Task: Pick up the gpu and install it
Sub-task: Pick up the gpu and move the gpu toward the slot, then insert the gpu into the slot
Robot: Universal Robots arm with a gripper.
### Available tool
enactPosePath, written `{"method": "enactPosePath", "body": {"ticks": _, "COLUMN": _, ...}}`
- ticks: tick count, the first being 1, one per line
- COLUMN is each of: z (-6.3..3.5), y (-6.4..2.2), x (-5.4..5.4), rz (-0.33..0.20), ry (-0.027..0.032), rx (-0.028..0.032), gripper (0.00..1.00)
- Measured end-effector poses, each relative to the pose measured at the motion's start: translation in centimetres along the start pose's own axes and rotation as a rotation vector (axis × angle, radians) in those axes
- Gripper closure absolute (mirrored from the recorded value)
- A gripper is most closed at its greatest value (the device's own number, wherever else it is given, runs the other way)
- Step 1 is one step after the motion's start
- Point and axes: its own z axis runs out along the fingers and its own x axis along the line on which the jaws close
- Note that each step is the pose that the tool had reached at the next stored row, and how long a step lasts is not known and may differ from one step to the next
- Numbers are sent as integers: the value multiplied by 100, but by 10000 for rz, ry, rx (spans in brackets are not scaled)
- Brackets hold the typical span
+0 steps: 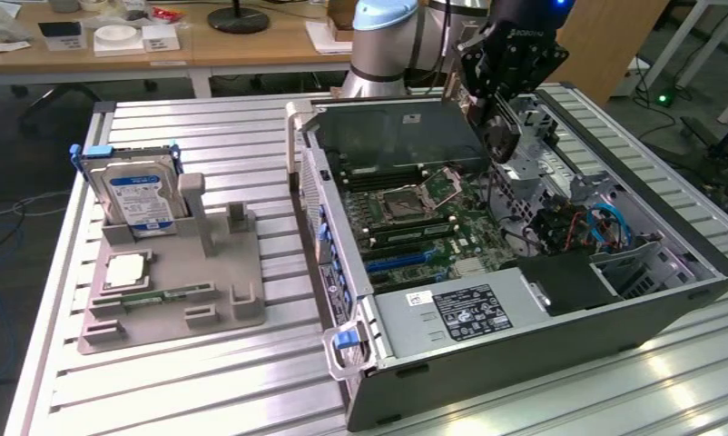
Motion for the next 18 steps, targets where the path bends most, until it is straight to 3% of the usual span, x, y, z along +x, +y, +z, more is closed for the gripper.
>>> {"method": "enactPosePath", "body": {"ticks": 14, "z": 0, "y": 0, "x": 0, "rz": -33, "ry": 1, "rx": -1, "gripper": 72}}
{"method": "enactPosePath", "body": {"ticks": 18, "z": 0, "y": 0, "x": 0, "rz": -466, "ry": 20, "rx": -4, "gripper": 72}}
